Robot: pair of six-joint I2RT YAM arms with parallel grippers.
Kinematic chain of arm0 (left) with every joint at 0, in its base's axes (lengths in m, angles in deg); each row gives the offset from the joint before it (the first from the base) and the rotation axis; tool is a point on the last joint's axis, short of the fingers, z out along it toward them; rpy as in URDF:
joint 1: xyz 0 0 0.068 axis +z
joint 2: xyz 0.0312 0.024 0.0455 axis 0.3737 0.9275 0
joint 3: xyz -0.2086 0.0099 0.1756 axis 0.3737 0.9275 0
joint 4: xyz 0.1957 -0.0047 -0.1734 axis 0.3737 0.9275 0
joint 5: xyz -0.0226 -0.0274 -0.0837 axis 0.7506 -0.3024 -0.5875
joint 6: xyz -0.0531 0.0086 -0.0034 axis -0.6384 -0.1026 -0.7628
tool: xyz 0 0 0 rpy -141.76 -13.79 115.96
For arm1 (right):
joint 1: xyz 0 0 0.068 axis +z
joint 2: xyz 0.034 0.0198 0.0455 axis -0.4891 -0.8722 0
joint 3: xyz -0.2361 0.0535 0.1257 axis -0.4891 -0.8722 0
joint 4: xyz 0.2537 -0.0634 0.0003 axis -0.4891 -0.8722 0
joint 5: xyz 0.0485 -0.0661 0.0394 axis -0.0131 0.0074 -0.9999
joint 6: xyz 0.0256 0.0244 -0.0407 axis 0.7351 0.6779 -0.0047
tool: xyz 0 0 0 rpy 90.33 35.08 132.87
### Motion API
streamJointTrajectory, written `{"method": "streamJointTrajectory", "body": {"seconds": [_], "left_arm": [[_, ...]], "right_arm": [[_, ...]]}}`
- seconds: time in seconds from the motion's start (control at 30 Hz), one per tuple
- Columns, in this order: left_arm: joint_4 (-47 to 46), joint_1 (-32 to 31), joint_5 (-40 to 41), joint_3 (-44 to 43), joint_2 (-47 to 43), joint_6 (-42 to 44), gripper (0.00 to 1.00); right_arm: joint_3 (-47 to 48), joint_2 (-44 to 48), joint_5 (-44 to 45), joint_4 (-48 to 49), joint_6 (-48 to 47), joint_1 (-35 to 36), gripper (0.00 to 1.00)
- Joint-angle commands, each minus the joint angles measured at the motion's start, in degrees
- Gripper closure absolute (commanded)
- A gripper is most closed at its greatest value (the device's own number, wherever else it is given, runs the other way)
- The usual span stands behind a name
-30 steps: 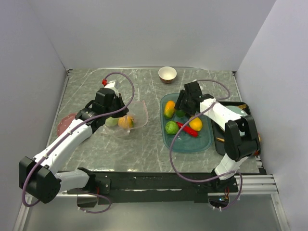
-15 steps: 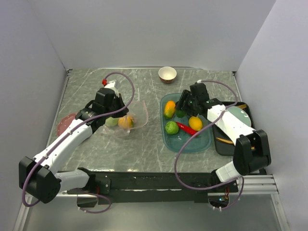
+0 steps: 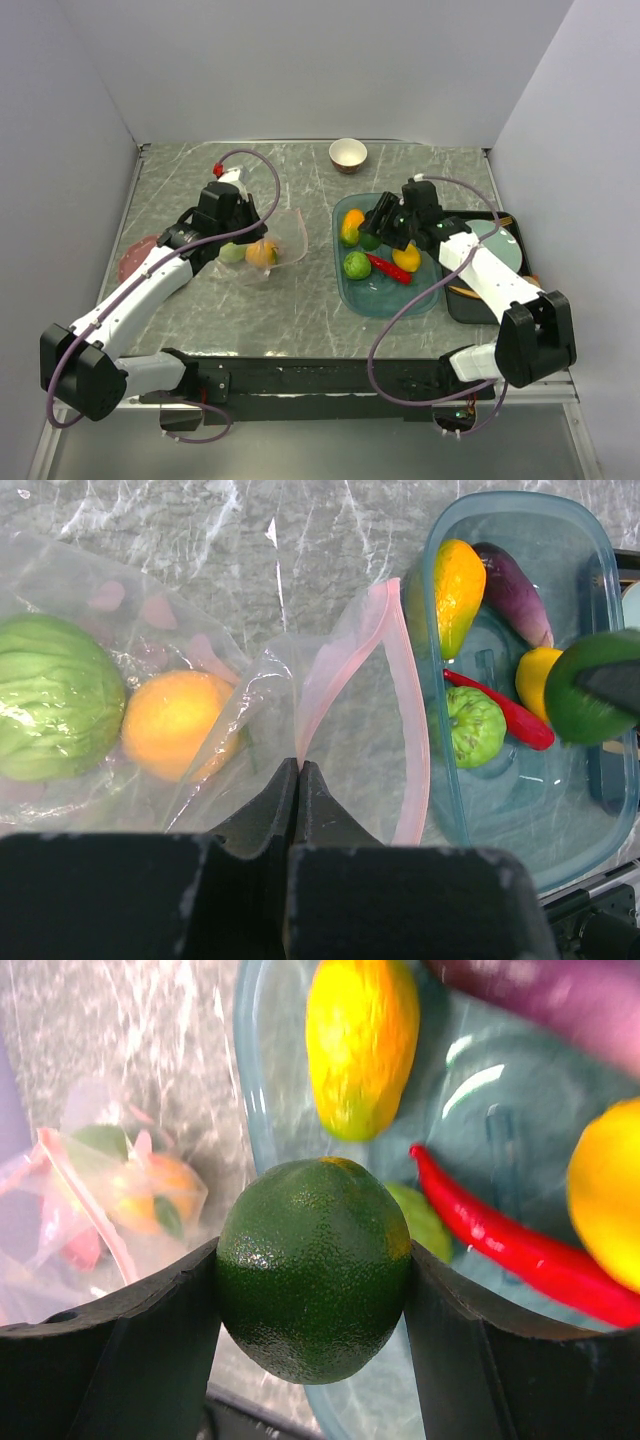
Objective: Place the food in the zip-top bag and seal the zipper
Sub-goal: Place the fake fruit in the zipper food storage bag.
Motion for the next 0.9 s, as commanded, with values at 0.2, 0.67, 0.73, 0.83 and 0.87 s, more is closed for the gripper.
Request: {"method": "streamJointTrajectory", "body": {"seconds": [0.2, 0.67, 0.73, 0.83, 0.87], "left_arm": [[-2.1, 0.2, -2.2, -1.5, 0.7, 0.1, 0.99], [-1.7, 0.2, -1.5, -0.6, -0.6, -0.1, 0.99], [-2.0, 0.2, -1.5, -0.3, -1.0, -0.2, 0.99], [-2.3, 0.2, -1.5, -0.1, -1.2, -0.3, 0.99], [-2.3, 0.2, -1.5, -0.1, -1.2, -0.3, 0.99]], "right_arm": [[5.7, 1.5, -3.1, 4.7, 3.5, 8.4, 0.61], [19.7, -10.8, -5.9, 3.8, 2.1, 18.0, 0.61], [21.2, -12.2, -6.0, 2.8, 1.8, 18.7, 0.6], [24.0, -14.9, -5.9, 1.6, 1.2, 20.2, 0.59], [25.1, -15.9, -5.6, 1.2, 0.9, 20.6, 0.59]]}}
